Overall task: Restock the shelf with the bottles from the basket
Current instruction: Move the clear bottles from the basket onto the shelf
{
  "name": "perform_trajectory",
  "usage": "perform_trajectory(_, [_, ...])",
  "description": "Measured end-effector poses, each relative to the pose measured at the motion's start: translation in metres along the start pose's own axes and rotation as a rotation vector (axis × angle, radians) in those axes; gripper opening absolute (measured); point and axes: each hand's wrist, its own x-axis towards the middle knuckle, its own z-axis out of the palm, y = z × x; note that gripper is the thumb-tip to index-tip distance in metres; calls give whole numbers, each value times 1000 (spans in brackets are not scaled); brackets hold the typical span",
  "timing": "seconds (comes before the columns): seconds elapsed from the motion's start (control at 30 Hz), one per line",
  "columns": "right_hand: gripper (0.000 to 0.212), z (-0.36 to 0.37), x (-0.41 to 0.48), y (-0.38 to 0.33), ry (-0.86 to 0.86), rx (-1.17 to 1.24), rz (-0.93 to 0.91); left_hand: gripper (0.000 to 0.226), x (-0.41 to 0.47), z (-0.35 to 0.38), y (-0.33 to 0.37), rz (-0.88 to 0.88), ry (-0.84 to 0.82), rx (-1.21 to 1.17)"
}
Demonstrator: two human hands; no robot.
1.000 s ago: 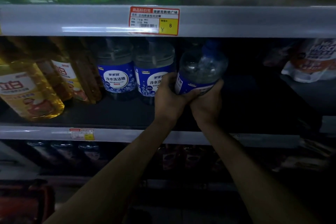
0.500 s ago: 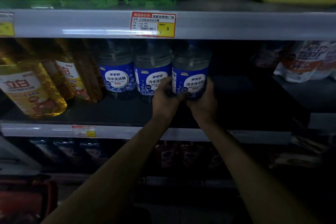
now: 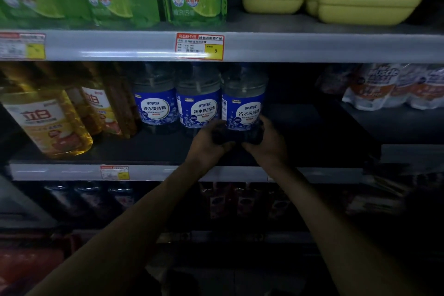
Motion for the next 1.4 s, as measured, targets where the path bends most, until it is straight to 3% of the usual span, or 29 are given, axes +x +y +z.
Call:
perform_trajectory(0.27, [80, -17, -23, -19, -117, -337, -103, 72, -35, -25, 14, 174, -76, 485])
perform_trajectory(0.57, [91, -19, -77, -65, -67, -554, -195, 82, -79, -55, 32, 300, 134, 847])
perform_trajectory(0.7, [89, -6, -100, -73, -49, -516, -235, 87, -110, -70, 25, 199, 89, 941])
perform_trajectory(0.93, [83, 17, -107, -97, -190, -421, -237, 97, -148, -116, 46, -30, -89, 1081])
perform_trajectory(1.07, [80, 37, -119, -123, -381, -360, -319, 100, -167, -149, 61, -51, -39, 1172])
perform_trajectory(1.33, [81, 81, -144, -165, -517, -343, -475, 98, -224, -215, 49, -174, -33, 1274])
perform_trajectory(1.4, [82, 97, -149, -167, -569, -383, -475, 107, -243, -231, 30, -179, -50, 1293])
